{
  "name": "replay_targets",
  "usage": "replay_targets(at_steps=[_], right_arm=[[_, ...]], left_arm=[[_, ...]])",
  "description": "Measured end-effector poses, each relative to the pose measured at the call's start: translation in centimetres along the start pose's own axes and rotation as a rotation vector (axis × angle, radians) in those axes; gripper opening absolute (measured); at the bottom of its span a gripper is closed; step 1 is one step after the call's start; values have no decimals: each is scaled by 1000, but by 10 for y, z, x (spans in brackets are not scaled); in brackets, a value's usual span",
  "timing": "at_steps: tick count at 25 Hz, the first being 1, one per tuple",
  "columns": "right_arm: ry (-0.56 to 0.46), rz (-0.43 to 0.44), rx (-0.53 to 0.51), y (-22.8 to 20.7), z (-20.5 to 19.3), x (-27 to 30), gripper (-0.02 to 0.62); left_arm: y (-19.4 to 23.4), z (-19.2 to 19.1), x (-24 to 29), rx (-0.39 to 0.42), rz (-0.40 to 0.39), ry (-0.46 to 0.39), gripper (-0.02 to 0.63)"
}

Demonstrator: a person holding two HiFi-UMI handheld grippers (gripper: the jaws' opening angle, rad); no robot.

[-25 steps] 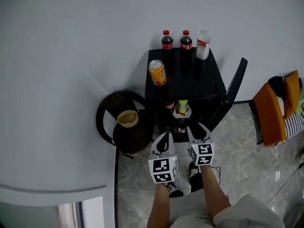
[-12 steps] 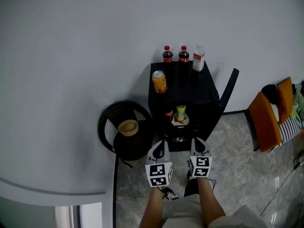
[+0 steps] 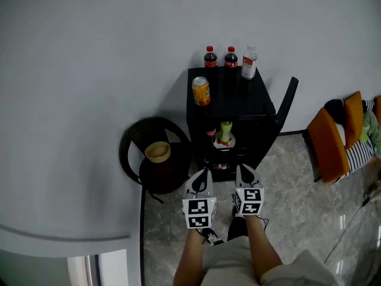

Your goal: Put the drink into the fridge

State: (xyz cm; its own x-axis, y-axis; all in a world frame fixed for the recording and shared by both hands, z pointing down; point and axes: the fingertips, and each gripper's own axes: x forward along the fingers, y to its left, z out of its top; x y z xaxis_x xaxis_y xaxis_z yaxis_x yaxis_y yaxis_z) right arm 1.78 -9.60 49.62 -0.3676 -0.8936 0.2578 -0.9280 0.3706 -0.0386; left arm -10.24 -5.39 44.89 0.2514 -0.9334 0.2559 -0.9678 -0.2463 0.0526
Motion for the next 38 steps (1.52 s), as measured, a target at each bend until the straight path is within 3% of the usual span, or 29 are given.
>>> replay_targets(at_steps=[3,8,15,17,19,22,25,31,38], right_arm=[[-13,-6,13,0,7,-1,8],[-53,45,20,9,38,10,9],[-160,225,71,35,125,67,17],[-153,282,76,46,140,92,160],[-144,319,55,51,159,120,229],[-143,358,28,56,189,163,276],[-87,394,9,61,205,204,310],[151,385,-102,66,187,264,330],[135,415,-138,79,188,286,328]], left_arm=[[1,3,-2,6,-20,9,8],[14,31,0,-23,-25,-56,9],[52,80,36,-23,-7,-135,9],[66,89,51,-22,3,-147,9],[80,105,72,-8,13,-162,9],[107,133,97,5,43,-185,9],[138,150,114,-7,94,-211,8],[173,167,140,-32,151,-227,9],[200,164,143,-39,211,-217,9]])
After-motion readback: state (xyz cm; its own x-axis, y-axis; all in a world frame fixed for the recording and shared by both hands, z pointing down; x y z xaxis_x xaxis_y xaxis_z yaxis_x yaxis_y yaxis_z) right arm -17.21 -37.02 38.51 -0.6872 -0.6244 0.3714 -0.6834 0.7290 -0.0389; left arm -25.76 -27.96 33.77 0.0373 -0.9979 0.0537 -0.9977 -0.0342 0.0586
